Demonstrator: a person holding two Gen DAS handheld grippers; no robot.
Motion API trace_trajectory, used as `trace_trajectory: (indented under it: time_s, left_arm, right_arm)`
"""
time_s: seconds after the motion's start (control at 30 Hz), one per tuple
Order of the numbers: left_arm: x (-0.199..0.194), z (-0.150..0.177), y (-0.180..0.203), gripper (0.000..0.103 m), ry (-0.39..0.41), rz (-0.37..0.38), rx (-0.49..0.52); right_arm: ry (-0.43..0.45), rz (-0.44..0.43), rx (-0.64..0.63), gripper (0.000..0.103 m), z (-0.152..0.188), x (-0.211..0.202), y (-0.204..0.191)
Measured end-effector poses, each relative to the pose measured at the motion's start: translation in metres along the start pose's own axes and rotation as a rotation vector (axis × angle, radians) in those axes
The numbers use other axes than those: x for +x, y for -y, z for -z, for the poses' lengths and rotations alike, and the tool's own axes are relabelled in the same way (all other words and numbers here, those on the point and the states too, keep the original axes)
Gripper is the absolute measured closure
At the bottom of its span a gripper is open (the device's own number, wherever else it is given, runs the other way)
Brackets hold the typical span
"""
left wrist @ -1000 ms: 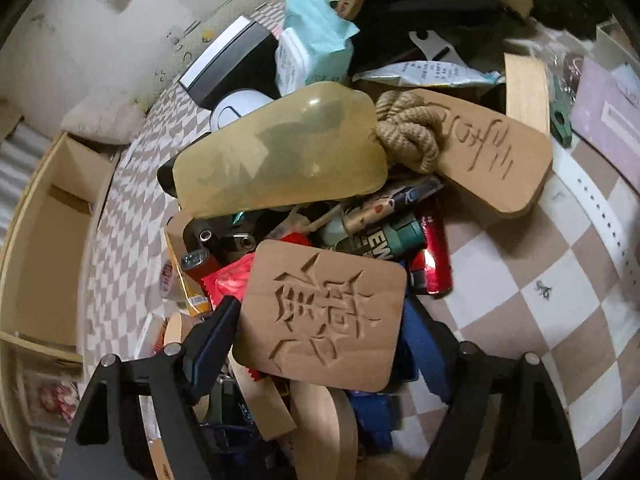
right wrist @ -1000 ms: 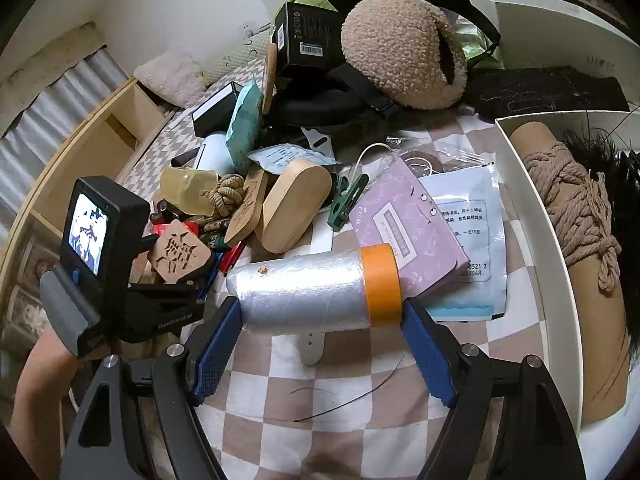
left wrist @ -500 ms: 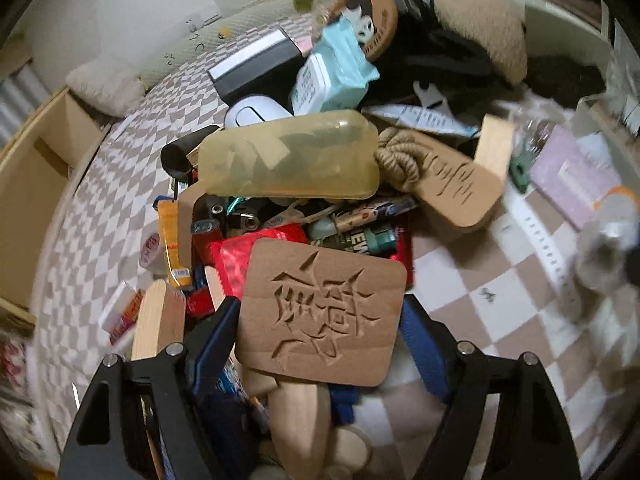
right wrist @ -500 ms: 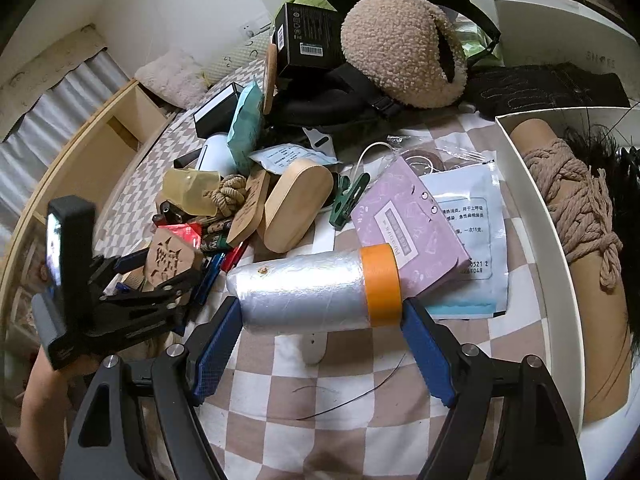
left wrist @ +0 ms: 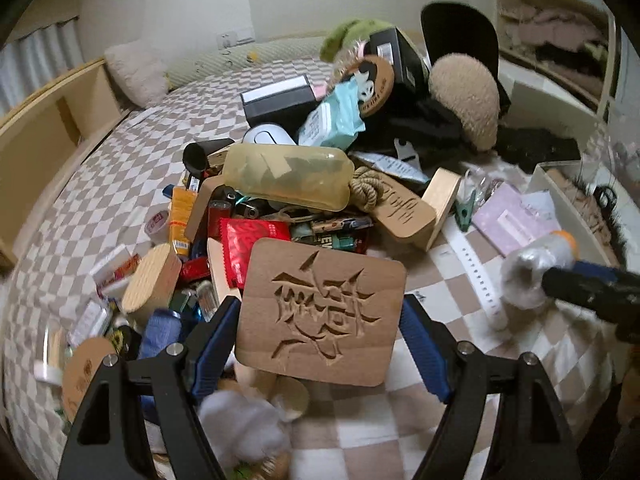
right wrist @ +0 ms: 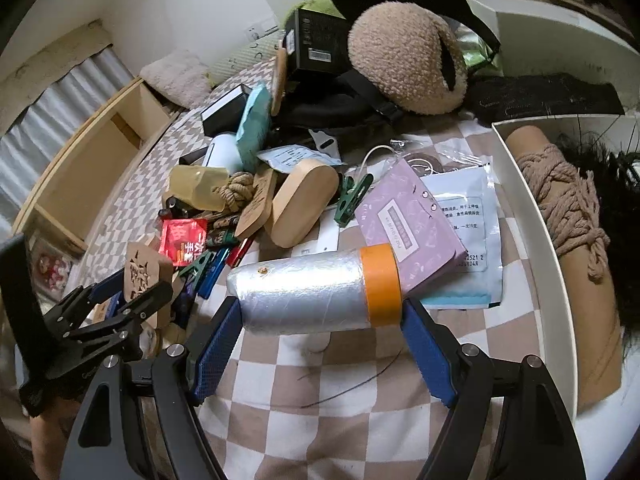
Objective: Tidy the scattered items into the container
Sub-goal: 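Carry the tape roll toward the white tray with the right tool while the left tool carries the carved block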
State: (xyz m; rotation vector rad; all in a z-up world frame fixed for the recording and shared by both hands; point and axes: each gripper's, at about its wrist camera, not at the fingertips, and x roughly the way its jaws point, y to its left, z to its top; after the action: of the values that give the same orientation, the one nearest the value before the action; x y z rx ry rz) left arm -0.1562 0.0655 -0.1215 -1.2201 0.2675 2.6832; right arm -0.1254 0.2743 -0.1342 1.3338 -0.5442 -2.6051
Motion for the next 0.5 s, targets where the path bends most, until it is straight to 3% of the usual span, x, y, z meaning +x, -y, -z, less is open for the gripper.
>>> trace_trajectory:
  time_s: [0.5]
  left_arm:
    - [-0.027, 0.037, 0.019, 0.024, 0.026, 0.079, -0.130]
  right_arm:
    - [0.026, 0.026, 0.010, 0.022, 0.029, -0.022, -0.003]
